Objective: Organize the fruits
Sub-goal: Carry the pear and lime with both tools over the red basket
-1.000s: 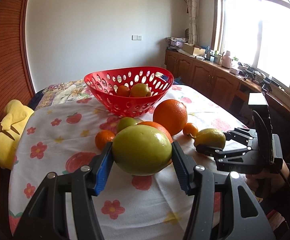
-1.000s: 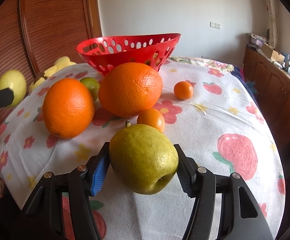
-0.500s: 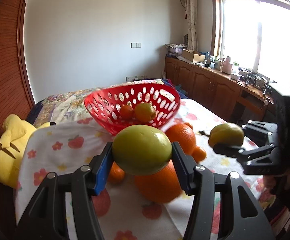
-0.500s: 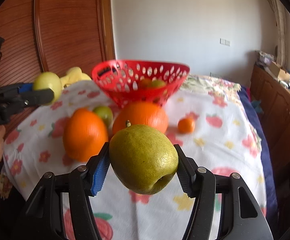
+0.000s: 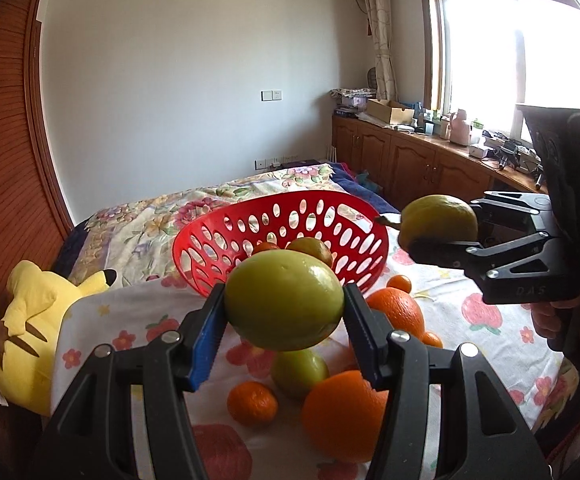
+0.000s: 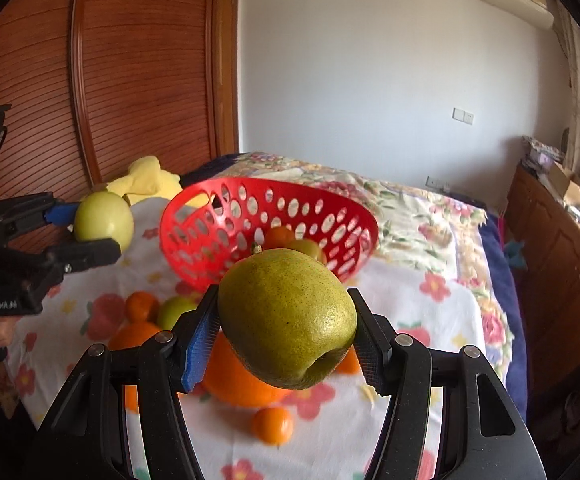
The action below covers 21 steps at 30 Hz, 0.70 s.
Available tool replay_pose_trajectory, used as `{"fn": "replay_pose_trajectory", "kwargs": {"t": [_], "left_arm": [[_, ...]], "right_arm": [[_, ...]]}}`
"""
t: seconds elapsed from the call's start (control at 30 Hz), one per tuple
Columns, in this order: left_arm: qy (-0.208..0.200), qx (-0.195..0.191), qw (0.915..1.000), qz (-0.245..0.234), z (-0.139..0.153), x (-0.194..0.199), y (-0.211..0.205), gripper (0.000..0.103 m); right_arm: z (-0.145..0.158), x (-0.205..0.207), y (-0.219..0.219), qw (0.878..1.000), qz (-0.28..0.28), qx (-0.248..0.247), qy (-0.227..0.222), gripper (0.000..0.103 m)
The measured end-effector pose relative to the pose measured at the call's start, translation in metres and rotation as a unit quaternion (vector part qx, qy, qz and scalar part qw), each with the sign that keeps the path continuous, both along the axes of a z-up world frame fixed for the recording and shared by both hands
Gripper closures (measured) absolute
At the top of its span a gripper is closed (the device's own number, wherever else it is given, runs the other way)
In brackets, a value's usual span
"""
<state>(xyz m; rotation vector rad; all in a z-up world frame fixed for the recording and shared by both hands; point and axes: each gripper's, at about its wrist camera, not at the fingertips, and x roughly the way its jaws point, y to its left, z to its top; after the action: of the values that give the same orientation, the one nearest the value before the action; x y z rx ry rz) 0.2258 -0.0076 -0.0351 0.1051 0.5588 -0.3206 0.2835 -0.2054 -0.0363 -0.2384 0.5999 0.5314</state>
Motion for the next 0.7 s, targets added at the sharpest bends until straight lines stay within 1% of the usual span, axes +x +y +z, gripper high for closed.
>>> {"fn": "replay_pose_trajectory", "kwargs": {"t": [0.17, 0.33, 0.57, 0.7], "left_arm": [[0.0, -0.002, 1.0, 0.0, 0.001, 0.015, 0.001, 0.048], [0.004, -0.005, 1.0, 0.005, -0.003, 0.026, 0.006, 0.048], [0.005, -0.014, 0.9998, 0.01, -0.004, 0.037, 0.013, 0.048], [0.004, -0.014, 0.9998, 0.012, -0.005, 0.04, 0.017, 0.048]], "right_arm": [[-0.006, 0.03, 0.015, 1.0, 0.011, -0.017, 0.012, 0.041], [-0.018, 0.056, 0.027, 0.999, 0.016, -0.03, 0.034, 0.041], [-0.033, 0.073, 0.044, 0.996, 0.042, -0.054, 0.049, 0.041], [-0.043, 0.08, 0.054, 0.994, 0.047, -0.066, 0.067, 0.041]]}}
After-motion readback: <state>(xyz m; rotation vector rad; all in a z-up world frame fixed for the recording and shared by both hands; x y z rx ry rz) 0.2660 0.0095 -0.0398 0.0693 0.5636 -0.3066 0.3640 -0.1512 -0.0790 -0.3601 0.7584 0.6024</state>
